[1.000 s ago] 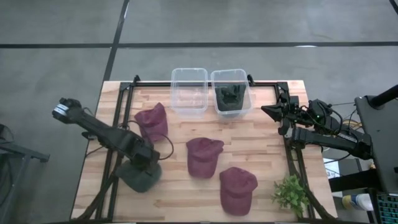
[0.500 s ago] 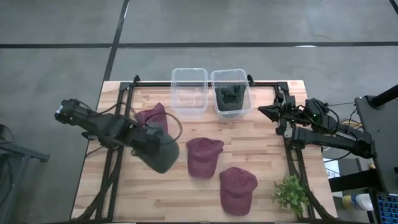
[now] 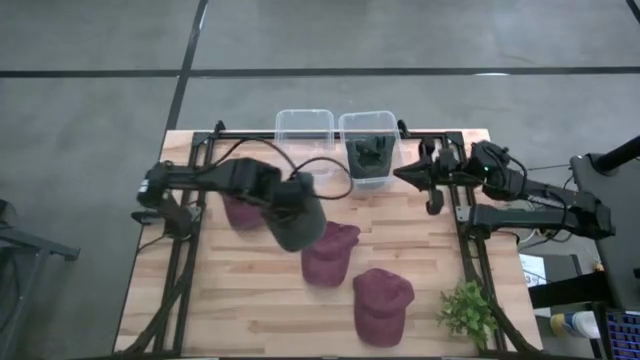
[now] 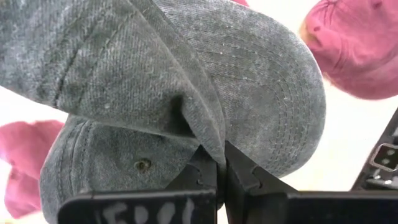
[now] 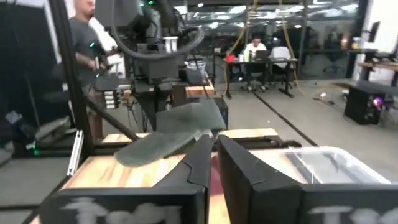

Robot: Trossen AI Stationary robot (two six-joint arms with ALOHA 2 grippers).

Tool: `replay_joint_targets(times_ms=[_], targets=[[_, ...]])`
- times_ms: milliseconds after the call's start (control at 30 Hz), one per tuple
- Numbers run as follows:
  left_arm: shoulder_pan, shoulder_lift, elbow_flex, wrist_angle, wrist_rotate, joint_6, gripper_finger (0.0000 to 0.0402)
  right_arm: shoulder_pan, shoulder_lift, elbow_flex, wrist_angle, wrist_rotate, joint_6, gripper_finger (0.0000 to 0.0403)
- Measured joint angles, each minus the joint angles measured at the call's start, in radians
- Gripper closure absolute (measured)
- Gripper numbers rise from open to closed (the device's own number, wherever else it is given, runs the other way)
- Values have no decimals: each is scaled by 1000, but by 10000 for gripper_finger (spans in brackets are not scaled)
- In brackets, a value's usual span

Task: Pick & Place hat
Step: Put the black cap into the right transparent bin

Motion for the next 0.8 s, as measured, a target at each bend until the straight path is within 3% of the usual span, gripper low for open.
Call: replay_joint_targets(times_ms=[200,367,667,800], targets=[[27,118,210,-63,-15,146,401,3,163,157,-161,-30,-110,323],[46,166,307,-60,-40,213,401,3,284,266,-245,-44,-178,279],[71,172,325,-63,-81,214,401,12,459,405,-253,-174,-219,223],[76,172,325,-62,-80,213,401,35,531,460,-253,-184,-255,211]])
